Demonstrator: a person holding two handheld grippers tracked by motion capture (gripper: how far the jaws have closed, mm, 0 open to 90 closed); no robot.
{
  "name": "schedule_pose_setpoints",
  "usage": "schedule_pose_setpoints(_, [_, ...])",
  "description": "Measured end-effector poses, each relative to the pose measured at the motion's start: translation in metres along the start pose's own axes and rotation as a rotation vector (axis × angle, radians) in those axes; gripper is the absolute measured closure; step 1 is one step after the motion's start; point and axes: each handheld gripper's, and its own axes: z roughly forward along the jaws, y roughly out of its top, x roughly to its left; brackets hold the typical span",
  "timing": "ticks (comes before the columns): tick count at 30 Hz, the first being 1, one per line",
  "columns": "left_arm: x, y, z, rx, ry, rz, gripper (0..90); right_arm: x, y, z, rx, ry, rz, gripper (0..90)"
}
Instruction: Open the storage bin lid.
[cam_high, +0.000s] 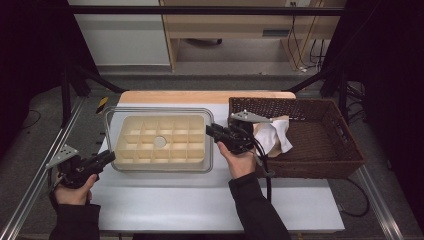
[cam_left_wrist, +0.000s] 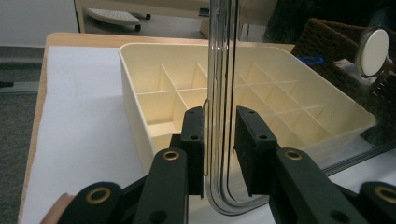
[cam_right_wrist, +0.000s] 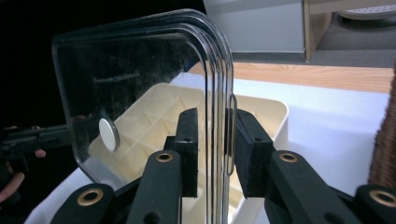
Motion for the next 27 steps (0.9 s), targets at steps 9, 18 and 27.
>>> schedule_pose_setpoints(9, [-0.025,-0.011,-0.013,0.004,-0.015,0.028,72.6,0.002,-0.015,-0.035,0.008,0.026,-0.001,74.6])
schedule_pose_setpoints(18, [-0.040,-0.028,-0.031,0.018,-0.021,0.039,72.8,0.006,-0.038,-0.059,0.025,0.068,-0.001,75.2])
schedule_pose_setpoints(27, [-0.050,-0.051,-0.047,0.055,-0.026,0.031,73.0,0.012,-0.059,-0.073,0.052,0.106,0.003,76.3])
